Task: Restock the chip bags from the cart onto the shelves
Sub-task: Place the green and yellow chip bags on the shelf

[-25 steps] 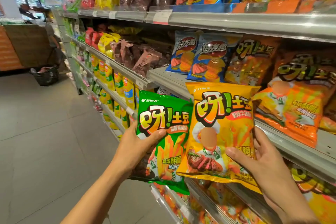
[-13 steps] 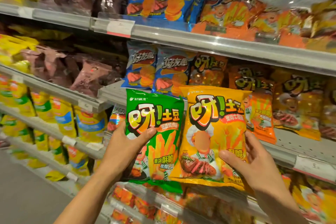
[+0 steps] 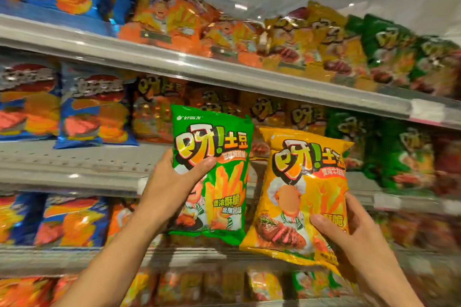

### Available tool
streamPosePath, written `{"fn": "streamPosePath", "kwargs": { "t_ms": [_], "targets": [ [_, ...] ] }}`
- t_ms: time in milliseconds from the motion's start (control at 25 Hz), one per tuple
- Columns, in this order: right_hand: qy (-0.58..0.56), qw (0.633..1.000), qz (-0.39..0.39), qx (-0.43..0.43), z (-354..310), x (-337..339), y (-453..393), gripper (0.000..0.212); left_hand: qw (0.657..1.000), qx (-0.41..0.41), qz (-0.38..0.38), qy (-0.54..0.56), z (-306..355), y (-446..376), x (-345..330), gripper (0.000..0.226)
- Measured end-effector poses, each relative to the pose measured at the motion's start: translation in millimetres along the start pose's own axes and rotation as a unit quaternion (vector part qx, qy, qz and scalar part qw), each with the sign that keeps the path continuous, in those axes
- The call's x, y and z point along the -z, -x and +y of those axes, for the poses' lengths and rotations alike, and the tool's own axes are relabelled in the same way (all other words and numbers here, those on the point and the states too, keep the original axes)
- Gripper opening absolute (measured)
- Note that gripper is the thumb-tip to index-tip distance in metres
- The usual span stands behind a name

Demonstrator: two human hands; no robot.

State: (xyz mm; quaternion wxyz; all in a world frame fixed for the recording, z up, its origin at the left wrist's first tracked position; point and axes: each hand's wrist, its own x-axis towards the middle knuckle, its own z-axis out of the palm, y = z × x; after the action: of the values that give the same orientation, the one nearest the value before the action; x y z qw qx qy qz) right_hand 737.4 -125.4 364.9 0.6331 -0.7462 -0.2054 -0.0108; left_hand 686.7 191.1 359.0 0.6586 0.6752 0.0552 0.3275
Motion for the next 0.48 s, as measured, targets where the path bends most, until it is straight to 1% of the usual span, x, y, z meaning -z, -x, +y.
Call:
{"fn": "streamPosePath", "kwargs": {
  "t_ms": [120, 280, 320, 400, 480],
  "targets": [
    [-0.003, 1.000, 0.004, -0.007, 16, 42, -16, 0.085, 1.000, -0.013, -0.021, -0.012, -6, -9, -49, 0.030],
    [-0.007, 1.000, -0.018, 0.005, 37, 93, -74, 0.069, 0.999, -0.009, 0.020, -0.039, -11, -21, -96, 0.025],
    [-0.025, 0.999, -0.030, 0.008, 40, 101, -92, 0.065, 0.999, 0.003, 0.035, -0.031, -10, -23, -105, 0.027],
    [-0.066, 0.996, -0.055, 0.021, 42, 112, -128, 0.058, 0.997, 0.028, 0.064, 0.013, -12, -26, -117, 0.039],
    [-0.085, 0.992, -0.084, 0.030, 41, 113, -161, 0.054, 0.995, 0.022, 0.098, 0.016, -13, -22, -124, 0.049]
  ]
}}
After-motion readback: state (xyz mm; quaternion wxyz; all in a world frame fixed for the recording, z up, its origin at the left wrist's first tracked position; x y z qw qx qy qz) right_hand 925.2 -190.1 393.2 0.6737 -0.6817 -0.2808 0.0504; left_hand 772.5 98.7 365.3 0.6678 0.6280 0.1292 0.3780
